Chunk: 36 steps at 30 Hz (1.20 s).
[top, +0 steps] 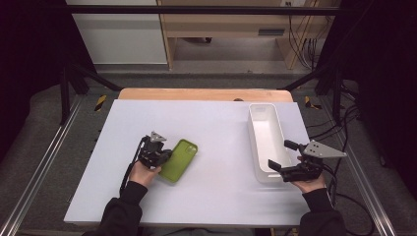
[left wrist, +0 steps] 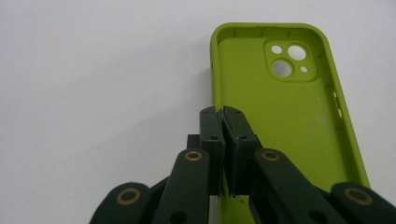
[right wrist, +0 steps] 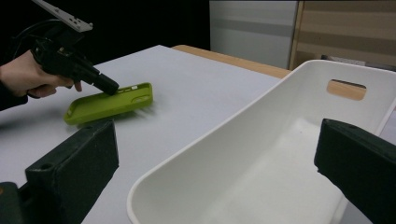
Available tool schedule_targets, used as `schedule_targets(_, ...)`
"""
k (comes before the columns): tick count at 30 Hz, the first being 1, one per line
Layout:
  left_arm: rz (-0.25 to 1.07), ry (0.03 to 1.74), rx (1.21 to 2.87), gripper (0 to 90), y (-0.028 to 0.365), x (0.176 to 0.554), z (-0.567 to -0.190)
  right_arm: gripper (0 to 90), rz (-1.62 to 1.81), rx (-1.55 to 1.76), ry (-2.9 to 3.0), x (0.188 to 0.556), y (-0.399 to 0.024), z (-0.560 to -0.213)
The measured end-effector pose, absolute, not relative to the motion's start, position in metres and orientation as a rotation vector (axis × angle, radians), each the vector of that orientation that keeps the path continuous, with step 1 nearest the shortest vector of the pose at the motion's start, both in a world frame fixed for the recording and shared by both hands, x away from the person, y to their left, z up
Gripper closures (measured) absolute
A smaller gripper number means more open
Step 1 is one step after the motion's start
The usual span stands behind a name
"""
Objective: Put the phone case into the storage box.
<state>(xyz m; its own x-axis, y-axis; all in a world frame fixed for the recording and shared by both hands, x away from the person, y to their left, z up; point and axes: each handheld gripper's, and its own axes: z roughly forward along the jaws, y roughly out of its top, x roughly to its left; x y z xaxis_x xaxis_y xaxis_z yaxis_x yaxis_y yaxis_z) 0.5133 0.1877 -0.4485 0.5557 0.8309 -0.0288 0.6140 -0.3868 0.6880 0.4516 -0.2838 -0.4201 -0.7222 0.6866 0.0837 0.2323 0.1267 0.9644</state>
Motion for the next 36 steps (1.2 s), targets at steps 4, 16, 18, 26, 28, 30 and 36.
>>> schedule_targets(4,0.440,1.133,2.118,86.8,0.189,0.510,-0.443,0.1,1.621,0.889,2.030,0.451,-0.284,-0.420)
schedule_targets(16,0.483,1.057,2.103,86.9,0.190,0.500,-0.427,0.0,1.618,0.887,2.038,0.450,-0.280,-0.416)
schedule_targets(18,0.486,1.047,2.103,86.9,0.190,0.499,-0.425,0.0,1.612,0.890,2.041,0.450,-0.279,-0.416)
schedule_targets(26,0.497,1.008,2.103,86.9,0.189,0.495,-0.420,0.0,1.587,0.866,2.060,0.449,-0.269,-0.410)
schedule_targets(28,0.498,1.000,2.104,86.9,0.188,0.494,-0.419,0.0,1.580,0.862,2.062,0.448,-0.266,-0.409)
schedule_targets(30,0.501,0.990,2.109,86.9,0.187,0.493,-0.418,0.0,1.575,0.853,2.068,0.448,-0.264,-0.408)
schedule_targets(36,0.516,0.952,2.122,87.0,0.183,0.488,-0.414,0.2,1.560,0.837,2.081,0.446,-0.257,-0.403)
